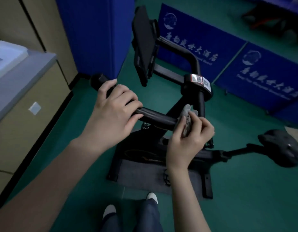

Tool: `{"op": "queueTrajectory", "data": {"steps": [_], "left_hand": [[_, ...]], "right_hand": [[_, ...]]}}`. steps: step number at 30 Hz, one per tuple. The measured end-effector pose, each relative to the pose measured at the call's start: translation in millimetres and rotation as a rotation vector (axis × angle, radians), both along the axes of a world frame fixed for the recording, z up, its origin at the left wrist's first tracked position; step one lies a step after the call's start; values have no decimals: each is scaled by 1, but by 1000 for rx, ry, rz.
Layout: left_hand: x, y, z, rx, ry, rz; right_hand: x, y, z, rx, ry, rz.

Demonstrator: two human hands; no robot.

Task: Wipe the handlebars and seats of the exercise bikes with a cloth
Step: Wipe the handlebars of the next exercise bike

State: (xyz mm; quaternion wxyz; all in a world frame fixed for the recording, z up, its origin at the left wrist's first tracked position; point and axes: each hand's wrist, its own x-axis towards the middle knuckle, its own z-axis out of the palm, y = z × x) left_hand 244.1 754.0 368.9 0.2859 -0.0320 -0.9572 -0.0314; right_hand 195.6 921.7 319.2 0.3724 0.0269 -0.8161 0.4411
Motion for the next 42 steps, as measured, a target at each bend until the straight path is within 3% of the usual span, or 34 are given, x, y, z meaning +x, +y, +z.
{"op": "queueTrajectory", "data": {"steps": [4,9,15,23,30,37,42], "left_hand": [[0,-3,-2,-6,10,-34],[0,-9,-4,-32,10,-73],[0,-12,-4,-36,6,-105],[2,-14,-1,-41,-51,-127],[2,-28,2,-47,-63,-231],[2,-28,0,-36,-63,-242],[1,-26,-3,-46,-52,-222]], "right_hand": [[20,-37,3,-276,-45,-113],[52,-55,3,-476,-156,-31],[71,-52,2,-1133,-540,-46],[59,-83,17,-1608,-627,325],[53,-91,8,-1543,-662,453],[44,-62,-4,-1407,-562,253],[44,-75,0,-1398,-577,270]]}}
